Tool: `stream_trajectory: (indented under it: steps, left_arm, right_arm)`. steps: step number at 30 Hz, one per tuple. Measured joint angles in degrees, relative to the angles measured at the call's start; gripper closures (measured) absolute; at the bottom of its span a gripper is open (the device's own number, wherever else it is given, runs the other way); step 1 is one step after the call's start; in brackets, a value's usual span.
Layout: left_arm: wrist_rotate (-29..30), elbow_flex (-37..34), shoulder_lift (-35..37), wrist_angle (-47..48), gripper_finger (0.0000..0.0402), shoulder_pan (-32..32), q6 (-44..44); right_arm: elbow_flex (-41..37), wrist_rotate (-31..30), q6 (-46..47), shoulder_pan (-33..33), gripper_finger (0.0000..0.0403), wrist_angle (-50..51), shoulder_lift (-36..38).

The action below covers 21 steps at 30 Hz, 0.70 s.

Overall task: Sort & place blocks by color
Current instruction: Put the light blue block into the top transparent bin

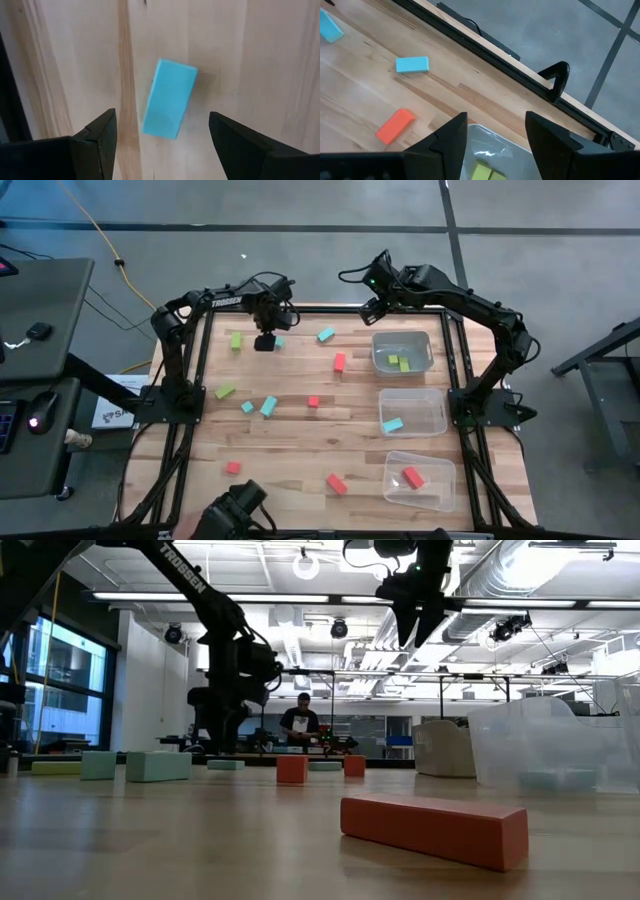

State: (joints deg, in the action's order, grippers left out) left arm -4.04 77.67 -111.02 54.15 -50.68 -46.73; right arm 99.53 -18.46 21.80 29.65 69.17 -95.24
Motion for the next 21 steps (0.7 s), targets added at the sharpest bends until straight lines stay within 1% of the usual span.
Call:
stream_trajectory:
  steps: [4,18,21]
  left_arm:
    - [0.0,0.0,0.0,-1.4,0.0161,0.0,0.0]
    - [0.3,0.0,0.0,-1.2,0.0161,0.9,-1.5]
    - [1.6,0.0,0.0,-1.3,0.0161,1.4,-1.5]
  right_arm:
    - [0.0,0.0,0.0,0.0,0.0213,0.0,0.0]
    - [0.0,0.0,-0.3,0.0,0.0213,0.0,0.0]
    - [0.0,0.0,-0.3,0.0,0.0213,0.0,0.0]
